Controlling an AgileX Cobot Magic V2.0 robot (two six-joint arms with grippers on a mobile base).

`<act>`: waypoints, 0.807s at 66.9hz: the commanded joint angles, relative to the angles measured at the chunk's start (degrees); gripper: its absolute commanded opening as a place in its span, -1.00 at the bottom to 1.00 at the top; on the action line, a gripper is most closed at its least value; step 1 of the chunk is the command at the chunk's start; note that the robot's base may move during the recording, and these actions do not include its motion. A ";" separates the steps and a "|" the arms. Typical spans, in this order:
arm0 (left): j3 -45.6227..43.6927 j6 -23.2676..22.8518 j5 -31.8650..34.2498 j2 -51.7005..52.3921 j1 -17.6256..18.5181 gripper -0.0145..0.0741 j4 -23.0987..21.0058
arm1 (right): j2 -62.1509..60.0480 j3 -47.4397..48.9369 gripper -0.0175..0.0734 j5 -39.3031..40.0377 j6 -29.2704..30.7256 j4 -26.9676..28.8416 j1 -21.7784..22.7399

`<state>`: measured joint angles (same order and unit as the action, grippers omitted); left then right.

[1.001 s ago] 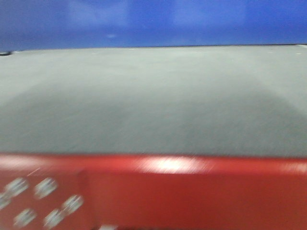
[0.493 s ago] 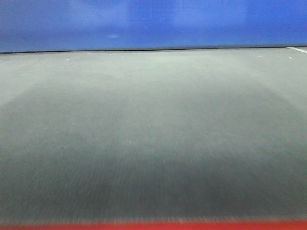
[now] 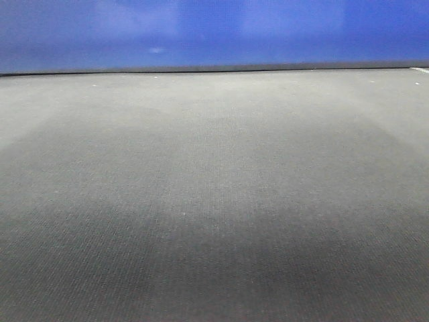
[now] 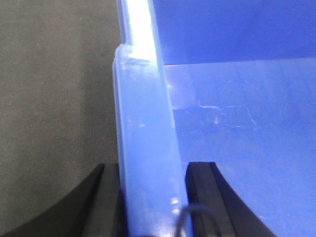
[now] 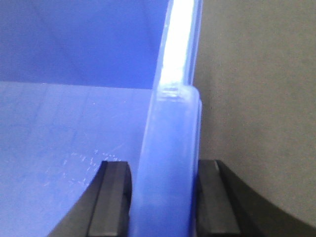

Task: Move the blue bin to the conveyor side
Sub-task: 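Drive up to the red conveyor holding the bin above the belt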

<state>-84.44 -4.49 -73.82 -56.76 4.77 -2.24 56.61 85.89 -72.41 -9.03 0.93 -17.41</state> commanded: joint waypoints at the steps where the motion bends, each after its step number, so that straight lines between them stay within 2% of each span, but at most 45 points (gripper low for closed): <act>1: -0.96 0.87 3.86 0.94 -0.10 -0.70 3.29 | -1.29 0.86 -0.80 5.25 1.57 -4.94 0.30; 54: -0.96 0.87 3.86 0.94 -0.10 -0.70 3.29 | -1.29 0.86 -0.80 5.25 1.57 -4.94 0.30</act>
<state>-84.44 -4.49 -73.82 -56.76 4.77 -2.24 56.61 85.89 -72.41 -9.03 0.93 -17.41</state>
